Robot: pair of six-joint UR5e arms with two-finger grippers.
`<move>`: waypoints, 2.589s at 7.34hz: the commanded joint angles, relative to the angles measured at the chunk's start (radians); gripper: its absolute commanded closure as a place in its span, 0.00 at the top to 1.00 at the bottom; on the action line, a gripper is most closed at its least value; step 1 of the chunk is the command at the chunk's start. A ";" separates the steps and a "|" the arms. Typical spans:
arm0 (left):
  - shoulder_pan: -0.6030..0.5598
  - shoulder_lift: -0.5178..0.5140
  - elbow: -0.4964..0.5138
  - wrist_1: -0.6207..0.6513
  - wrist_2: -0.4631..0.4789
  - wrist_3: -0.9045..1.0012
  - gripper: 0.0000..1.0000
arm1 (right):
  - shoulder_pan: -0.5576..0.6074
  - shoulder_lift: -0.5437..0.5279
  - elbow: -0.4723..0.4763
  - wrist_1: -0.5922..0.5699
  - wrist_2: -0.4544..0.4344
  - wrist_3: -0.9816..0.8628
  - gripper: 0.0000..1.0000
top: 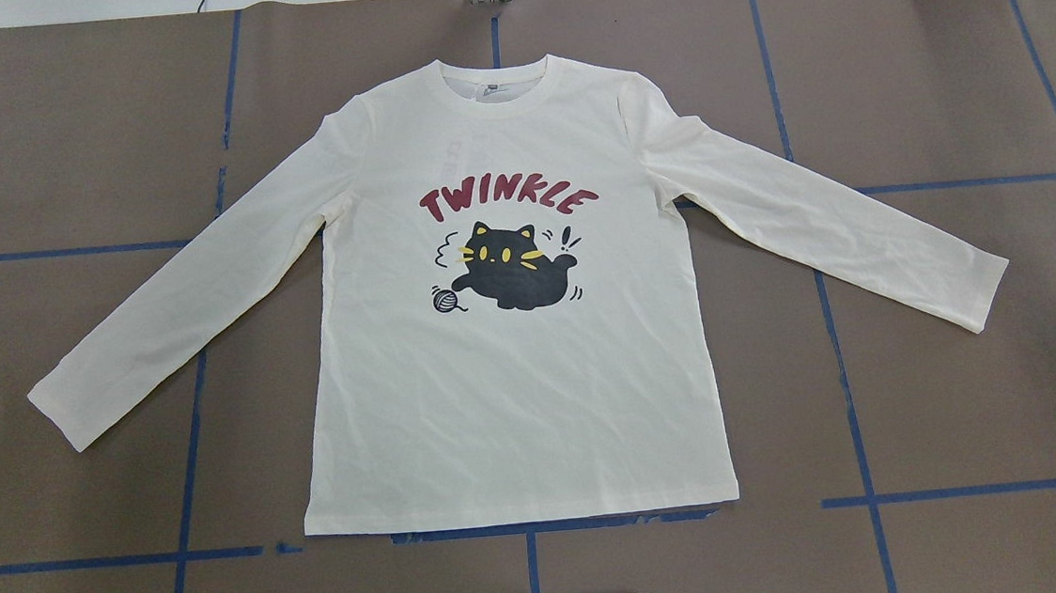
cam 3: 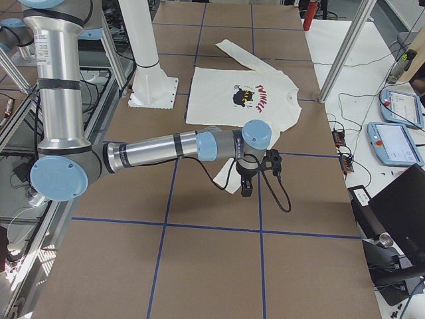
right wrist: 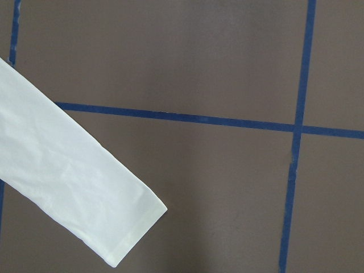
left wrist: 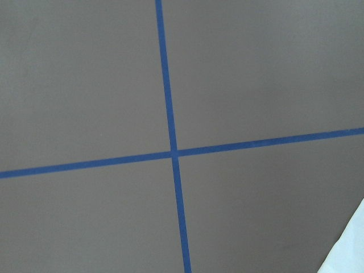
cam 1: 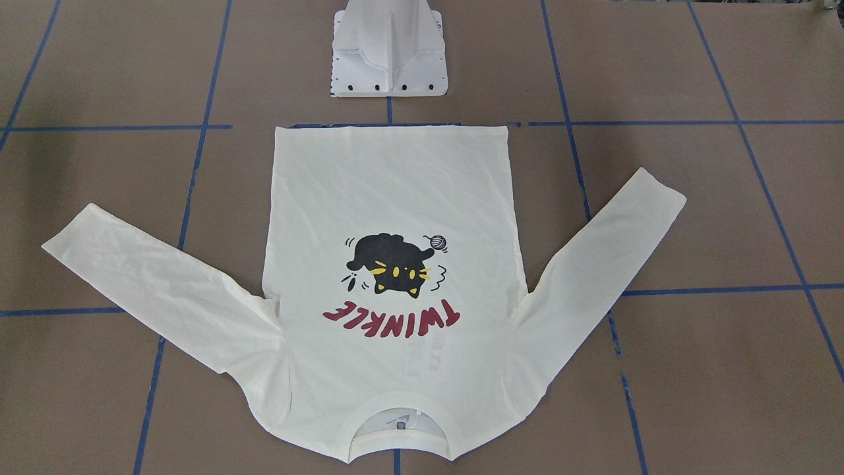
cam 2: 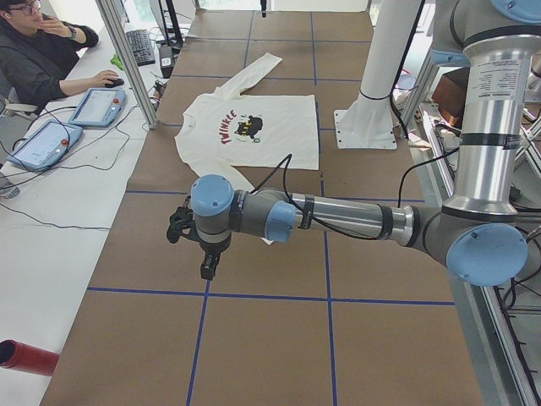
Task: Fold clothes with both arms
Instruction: 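Move the right gripper toward the sleeve cuff nearest it, then grasp the sleeve cuff with the right gripper and lift it toward the collar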
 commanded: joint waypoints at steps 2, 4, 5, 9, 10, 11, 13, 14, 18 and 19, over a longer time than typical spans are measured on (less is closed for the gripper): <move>0.003 -0.011 0.024 -0.048 -0.008 -0.030 1.00 | -0.218 -0.112 -0.094 0.534 -0.102 0.421 1.00; 0.009 -0.008 0.027 -0.048 -0.010 -0.029 1.00 | -0.410 -0.073 -0.122 0.597 -0.230 0.680 1.00; 0.009 -0.006 0.027 -0.049 -0.008 -0.027 1.00 | -0.425 -0.071 -0.138 0.596 -0.230 0.683 1.00; 0.008 -0.003 0.019 -0.051 -0.010 -0.026 1.00 | -0.428 -0.028 -0.230 0.596 -0.222 0.683 1.00; 0.008 -0.003 0.018 -0.051 -0.010 -0.026 1.00 | -0.428 -0.028 -0.232 0.594 -0.221 0.684 0.98; 0.008 -0.002 0.017 -0.051 -0.011 -0.024 1.00 | -0.428 -0.028 -0.229 0.594 -0.215 0.683 0.90; 0.008 0.000 0.019 -0.052 -0.046 -0.021 1.00 | -0.426 -0.030 -0.218 0.585 -0.199 0.684 0.51; 0.008 0.001 0.019 -0.051 -0.047 -0.021 1.00 | -0.423 -0.031 -0.217 0.587 -0.175 0.684 0.46; 0.008 0.000 0.019 -0.051 -0.048 -0.023 1.00 | -0.425 -0.036 -0.211 0.582 -0.175 0.684 0.20; 0.008 0.000 0.019 -0.051 -0.048 -0.023 1.00 | -0.426 -0.034 -0.211 0.580 -0.175 0.684 0.13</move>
